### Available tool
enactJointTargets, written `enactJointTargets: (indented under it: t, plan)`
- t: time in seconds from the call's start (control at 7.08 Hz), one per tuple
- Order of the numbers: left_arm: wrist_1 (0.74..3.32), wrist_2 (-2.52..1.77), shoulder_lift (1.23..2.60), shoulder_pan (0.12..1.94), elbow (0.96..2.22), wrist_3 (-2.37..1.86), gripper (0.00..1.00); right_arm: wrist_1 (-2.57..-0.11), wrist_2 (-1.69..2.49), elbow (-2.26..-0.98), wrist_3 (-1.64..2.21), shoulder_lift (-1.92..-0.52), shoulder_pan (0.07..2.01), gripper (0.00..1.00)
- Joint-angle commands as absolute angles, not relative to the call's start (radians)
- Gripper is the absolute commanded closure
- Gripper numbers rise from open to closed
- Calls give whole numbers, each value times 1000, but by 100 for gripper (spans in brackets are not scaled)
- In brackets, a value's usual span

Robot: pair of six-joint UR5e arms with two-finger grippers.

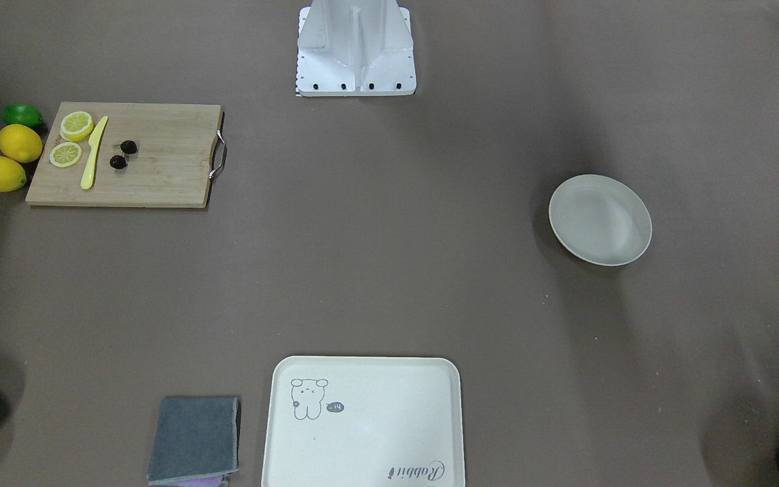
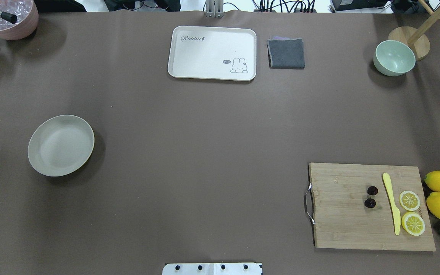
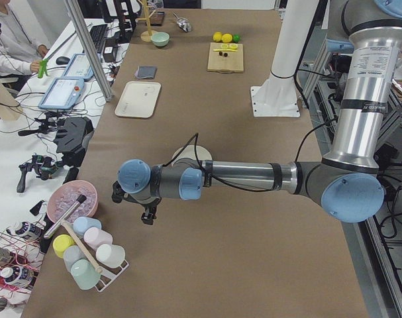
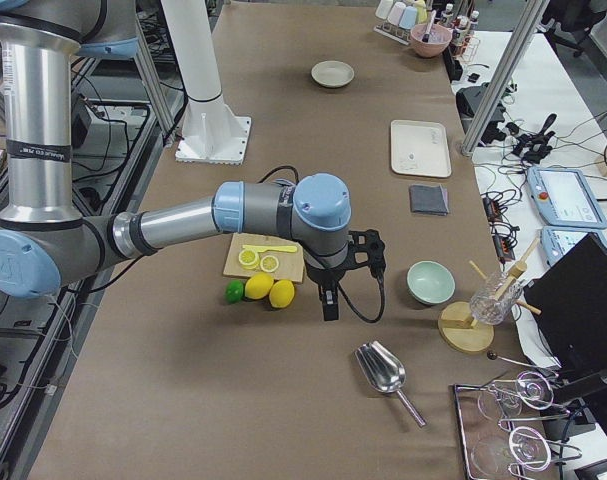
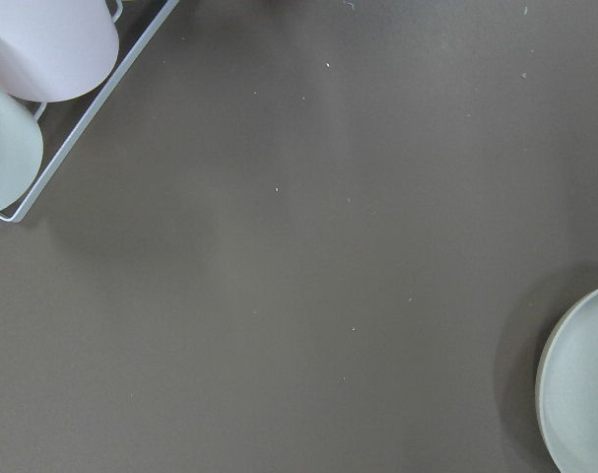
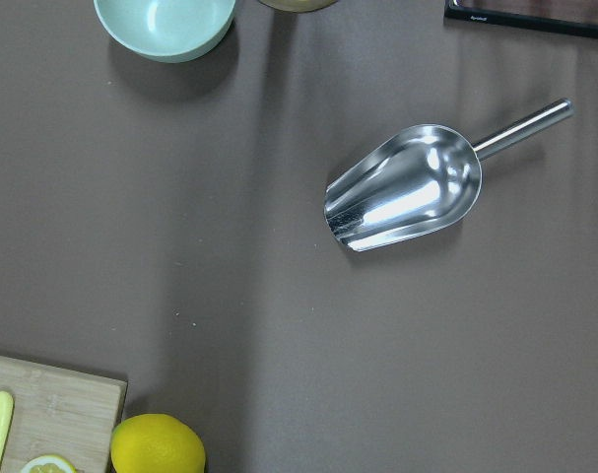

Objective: Place red cherry on plate
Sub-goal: 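Reach the left gripper toward the rim of the white bowl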

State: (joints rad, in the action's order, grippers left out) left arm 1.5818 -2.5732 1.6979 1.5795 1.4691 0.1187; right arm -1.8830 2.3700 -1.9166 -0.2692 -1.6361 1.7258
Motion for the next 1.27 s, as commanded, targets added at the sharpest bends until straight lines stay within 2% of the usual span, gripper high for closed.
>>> enactJointTargets:
  t: [0.0,0.28,0.56,0.99,1.13]
  plan:
    - [1582,-2572,1698,1580,1471,117,2,-1905,2375,-1920,-270,-1617,1724,0]
    - [1578,-2562,1694,1582,1486,97,2,-1978,2371,-1974,-281,-1637,1724,0]
    - [1556,-2562,1697,1574,1550,-79,2,-1991,2384,-1971,-284,-1650,1720,0]
    - [1455,-2569,1684,1572,1666,-80,3,-1976,2402,-1973,-246,-1641,1689,0]
    - [1451,-2572,1683,1568,1669,-81,3,-1974,2401,-1971,-236,-1638,1665,0]
